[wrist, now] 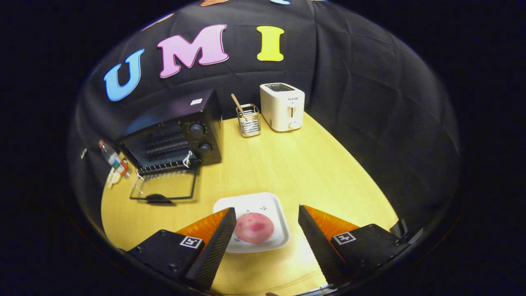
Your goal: Open the toaster oven, put the food inside, and close the toaster oven door.
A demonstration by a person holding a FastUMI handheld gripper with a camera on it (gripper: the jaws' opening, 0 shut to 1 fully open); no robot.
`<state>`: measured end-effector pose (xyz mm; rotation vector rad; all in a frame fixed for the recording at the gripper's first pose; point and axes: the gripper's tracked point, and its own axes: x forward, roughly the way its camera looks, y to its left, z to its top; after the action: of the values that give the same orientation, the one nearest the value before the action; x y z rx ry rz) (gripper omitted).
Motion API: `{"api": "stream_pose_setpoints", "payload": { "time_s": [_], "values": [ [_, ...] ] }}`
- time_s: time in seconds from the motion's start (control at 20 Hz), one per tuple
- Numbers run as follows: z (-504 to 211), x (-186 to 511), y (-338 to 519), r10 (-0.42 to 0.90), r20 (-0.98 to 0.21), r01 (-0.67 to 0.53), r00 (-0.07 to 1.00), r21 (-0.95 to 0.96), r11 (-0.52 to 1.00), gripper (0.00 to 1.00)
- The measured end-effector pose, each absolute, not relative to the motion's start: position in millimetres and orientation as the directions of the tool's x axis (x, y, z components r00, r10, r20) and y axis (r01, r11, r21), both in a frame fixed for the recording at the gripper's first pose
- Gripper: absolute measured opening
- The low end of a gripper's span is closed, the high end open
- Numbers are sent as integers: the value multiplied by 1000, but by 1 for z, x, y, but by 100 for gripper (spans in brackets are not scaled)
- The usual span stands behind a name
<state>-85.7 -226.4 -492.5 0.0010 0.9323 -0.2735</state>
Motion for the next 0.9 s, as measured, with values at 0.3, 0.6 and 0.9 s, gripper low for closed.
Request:
{"api": "stream_pose_setpoints", "payload": {
  "time_s": [0.3,0.6,0.9],
  "values": [
    [-574,-98,-245,-134,-923,101,360,-105,989,68],
    [-616,-85,-245,-78,-959,99,273,-52,994,67],
    [-624,-94,-249,-27,-982,129,185,-3,992,17]
  ]
}}
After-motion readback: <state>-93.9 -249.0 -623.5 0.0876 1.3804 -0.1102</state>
